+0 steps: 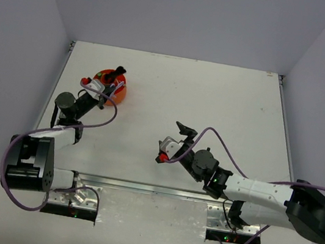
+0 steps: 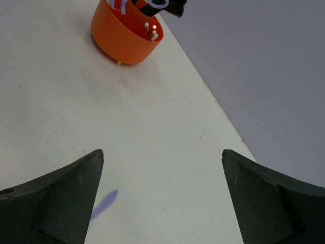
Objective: Organize the makeup
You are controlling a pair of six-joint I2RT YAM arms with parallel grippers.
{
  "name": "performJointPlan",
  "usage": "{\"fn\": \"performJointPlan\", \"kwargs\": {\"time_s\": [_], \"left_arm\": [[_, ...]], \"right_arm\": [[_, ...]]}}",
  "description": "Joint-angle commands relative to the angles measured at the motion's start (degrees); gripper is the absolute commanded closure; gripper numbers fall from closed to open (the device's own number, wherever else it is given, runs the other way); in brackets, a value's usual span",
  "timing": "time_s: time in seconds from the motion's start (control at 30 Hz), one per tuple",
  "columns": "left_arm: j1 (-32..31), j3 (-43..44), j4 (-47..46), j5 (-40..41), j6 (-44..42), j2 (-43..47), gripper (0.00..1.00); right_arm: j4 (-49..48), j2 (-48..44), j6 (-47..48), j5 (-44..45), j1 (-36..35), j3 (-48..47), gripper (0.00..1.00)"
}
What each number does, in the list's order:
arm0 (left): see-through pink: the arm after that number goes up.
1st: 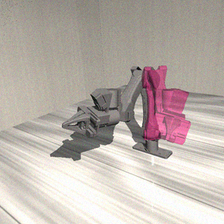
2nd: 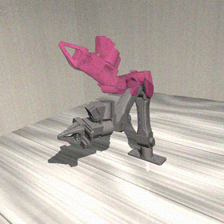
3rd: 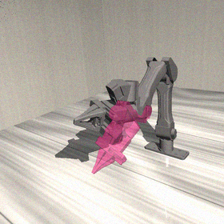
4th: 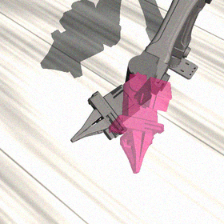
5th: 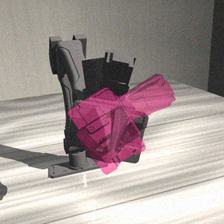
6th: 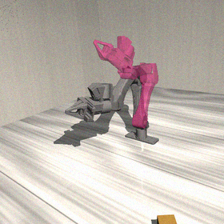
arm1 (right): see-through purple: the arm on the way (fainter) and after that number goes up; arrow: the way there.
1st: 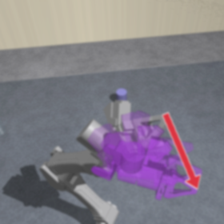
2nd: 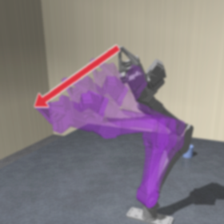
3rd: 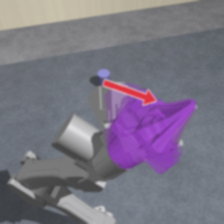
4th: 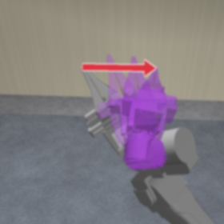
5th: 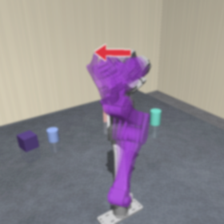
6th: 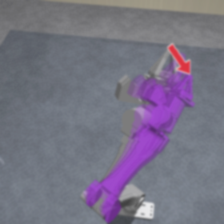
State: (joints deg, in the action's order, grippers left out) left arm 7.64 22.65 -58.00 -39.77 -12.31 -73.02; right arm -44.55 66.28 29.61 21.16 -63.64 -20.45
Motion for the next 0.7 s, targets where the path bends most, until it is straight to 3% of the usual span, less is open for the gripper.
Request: {"fn": "performJointPlan", "kwargs": {"time_s": [0.0, 0.43, 0.67], "left_arm": [[1.0, 0.2, -12.2, -7.7, 1.2, -2.0, 1.00], [1.6, 2.4, -21.9, -9.1, 2.2, -12.8, 1.00], [1.7, 3.6, -21.6, -8.4, -2.5, -15.1, 1.00]], "right_arm": [[-2.5, 0.4, -1.4, 2.0, -0.3, -0.4, 0.01], [-2.4, 0.4, -0.4, 4.7, -0.3, 0.7, 0.01], [-2.1, 0.6, -0.3, 5.0, -0.3, 0.8, 0.01]]}}
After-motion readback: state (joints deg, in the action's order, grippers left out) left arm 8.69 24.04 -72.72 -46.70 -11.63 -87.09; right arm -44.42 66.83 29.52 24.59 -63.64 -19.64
